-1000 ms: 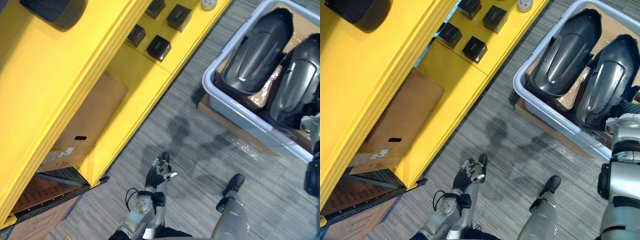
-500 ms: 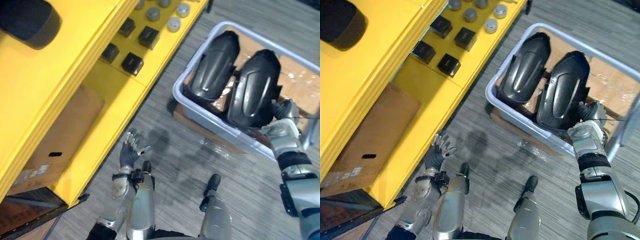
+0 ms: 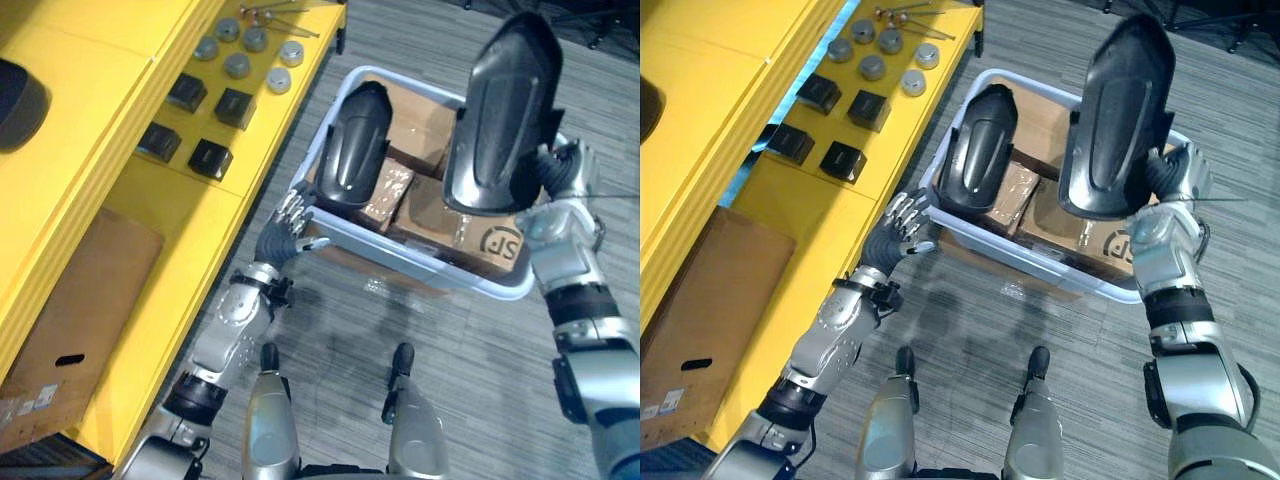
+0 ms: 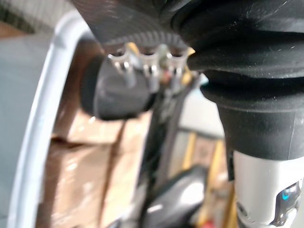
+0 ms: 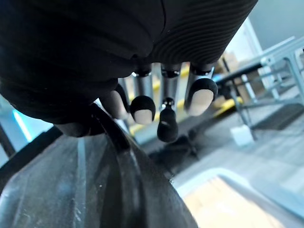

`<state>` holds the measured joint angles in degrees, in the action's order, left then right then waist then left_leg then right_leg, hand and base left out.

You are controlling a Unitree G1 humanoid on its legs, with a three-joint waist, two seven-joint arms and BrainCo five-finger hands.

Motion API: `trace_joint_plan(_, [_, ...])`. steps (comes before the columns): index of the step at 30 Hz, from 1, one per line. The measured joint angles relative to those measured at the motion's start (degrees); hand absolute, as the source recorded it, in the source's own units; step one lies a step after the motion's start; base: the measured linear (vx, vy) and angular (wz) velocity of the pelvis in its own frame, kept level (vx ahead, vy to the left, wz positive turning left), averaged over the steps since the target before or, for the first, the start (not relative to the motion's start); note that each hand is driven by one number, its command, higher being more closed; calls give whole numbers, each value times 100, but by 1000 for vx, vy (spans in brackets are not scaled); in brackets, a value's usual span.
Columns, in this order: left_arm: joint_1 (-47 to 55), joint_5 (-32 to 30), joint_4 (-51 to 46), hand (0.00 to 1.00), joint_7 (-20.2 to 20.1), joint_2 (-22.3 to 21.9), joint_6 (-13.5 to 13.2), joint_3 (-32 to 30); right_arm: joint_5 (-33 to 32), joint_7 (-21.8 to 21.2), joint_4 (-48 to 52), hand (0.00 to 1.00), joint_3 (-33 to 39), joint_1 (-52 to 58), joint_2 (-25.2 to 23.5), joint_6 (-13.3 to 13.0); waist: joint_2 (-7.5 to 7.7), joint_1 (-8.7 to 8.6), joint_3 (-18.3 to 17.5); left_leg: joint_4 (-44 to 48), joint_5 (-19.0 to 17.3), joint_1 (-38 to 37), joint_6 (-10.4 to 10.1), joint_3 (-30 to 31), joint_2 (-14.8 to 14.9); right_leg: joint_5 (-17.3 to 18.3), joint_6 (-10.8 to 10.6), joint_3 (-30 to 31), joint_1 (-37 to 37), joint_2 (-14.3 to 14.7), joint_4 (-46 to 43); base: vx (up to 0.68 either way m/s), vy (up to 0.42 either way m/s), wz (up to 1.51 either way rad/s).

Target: Walk over and take plastic housings, then place them on the shelf

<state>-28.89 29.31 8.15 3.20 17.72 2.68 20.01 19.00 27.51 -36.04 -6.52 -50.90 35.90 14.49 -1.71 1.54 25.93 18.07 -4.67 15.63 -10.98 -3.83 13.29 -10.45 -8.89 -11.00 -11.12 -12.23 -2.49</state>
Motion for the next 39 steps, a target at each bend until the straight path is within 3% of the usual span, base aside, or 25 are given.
trace_joint_plan(3, [-704,173,749,0,-11,8,377,118,259,173,437,100,-88,-261,1,-376,5,-118,-2,2,0,42,-2,-93,41,-67,18,75,-91,34,63,-4,18,-15])
trace_joint_plan(7, [-1520,885,1376,0,-28,-6,621,256,656,271,783,100,-408,-465,-55,-964,6,-306,-2,-21,-1,34,-3,-185,74,-99,23,175,-154,73,90,25,19,-12])
trace_joint_plan(11, [-1877,1435,1481,0,-29,-16,611,372,892,268,832,100,-629,-473,-185,-1241,6,-417,-2,-58,0,-5,-4,-244,76,-99,24,228,-175,73,90,18,18,-7])
trace_joint_plan(20, [-2089,2216,1142,0,-145,-275,112,600,894,262,657,100,-974,-391,-666,-1471,6,-533,-2,-114,0,-72,-4,-323,76,-98,24,313,-196,77,90,2,7,-4])
trace_joint_plan(25, [-2118,1601,968,0,153,-369,-141,602,892,262,350,100,-1176,-280,-800,-1586,6,-537,-2,-153,14,-72,-19,-324,75,-98,24,313,-217,80,90,0,0,0])
trace_joint_plan(30, [-2143,814,834,0,573,-348,-140,615,890,327,320,100,-1316,-173,-926,-1731,6,-526,-2,-157,14,-71,-20,-321,75,-98,24,312,-216,81,90,0,0,0])
trace_joint_plan(38, [-2147,566,827,0,1103,-344,-128,659,914,455,321,100,-1403,217,-1075,-1816,6,-507,-2,-156,15,-70,-20,-313,74,-98,24,311,-211,83,90,0,0,0])
trace_joint_plan(39, [-2147,516,827,100,1190,-345,-127,658,984,503,321,100,-1415,259,-1111,-1817,6,-510,-2,-154,15,-70,-20,-311,74,-98,24,311,-207,84,90,0,0,0])
